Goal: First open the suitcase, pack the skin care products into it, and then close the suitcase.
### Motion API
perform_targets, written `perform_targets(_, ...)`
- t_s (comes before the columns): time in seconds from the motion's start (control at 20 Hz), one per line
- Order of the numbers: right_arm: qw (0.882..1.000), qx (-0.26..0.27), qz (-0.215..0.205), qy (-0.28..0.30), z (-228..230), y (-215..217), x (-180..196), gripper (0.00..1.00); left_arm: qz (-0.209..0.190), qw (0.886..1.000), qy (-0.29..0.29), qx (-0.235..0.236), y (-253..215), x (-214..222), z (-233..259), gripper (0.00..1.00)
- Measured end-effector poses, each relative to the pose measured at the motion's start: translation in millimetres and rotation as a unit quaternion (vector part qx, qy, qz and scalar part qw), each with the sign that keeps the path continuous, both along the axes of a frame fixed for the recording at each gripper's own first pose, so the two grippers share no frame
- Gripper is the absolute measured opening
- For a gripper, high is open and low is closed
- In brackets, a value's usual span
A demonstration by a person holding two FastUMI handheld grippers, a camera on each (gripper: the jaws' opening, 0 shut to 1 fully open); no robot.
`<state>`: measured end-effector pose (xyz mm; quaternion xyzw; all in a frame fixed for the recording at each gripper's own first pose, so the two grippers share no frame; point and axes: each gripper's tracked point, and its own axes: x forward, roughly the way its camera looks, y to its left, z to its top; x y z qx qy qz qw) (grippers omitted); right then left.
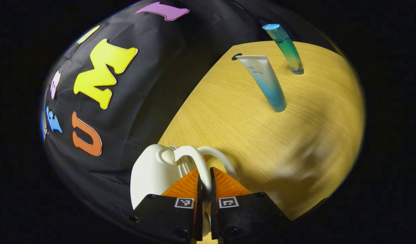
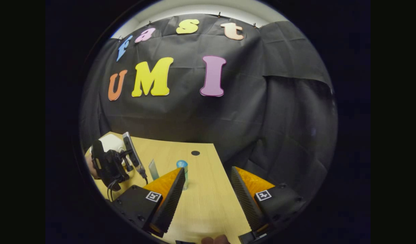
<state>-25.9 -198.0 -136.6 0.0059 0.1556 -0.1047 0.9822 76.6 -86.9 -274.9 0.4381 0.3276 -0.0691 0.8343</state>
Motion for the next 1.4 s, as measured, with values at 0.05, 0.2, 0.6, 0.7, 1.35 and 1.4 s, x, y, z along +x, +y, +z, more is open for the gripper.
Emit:
perform_targets(0.05, 1.000, -0.001, 0.001, -0.002, 2, 1, 0, 0.82, 0.007, 1.000, -0.007, -0.011, 1, 2, 8, 0.08)
perform_targets(0.2, 1.000, -0.008, 0.002, -0.005, 9, 7, 3, 0.82, 0.042, 0.996, -0.011, -0.077, 7, -2, 29, 0.06)
perform_targets(0.6, 0.999, -0.022, 0.033, -0.027, 44, 57, 13, 0.81, 0.087, 0.964, -0.135, -0.211, 79, 16, 173, 0.05)
perform_targets(0.7, 0.998, -0.024, 0.043, -0.033, 54, 72, 16, 0.82, 0.109, 0.951, -0.154, -0.245, 123, 18, 202, 0.04)
perform_targets(1.35, 0.994, -0.079, 0.076, -0.028, 83, 157, 24, 0.81, 0.201, 0.887, -0.207, -0.361, 407, 19, 169, 0.05)
perform_targets(1.4, 0.993, -0.084, 0.075, -0.025, 84, 162, 25, 0.81, 0.212, 0.884, -0.200, -0.365, 426, 19, 150, 0.05)
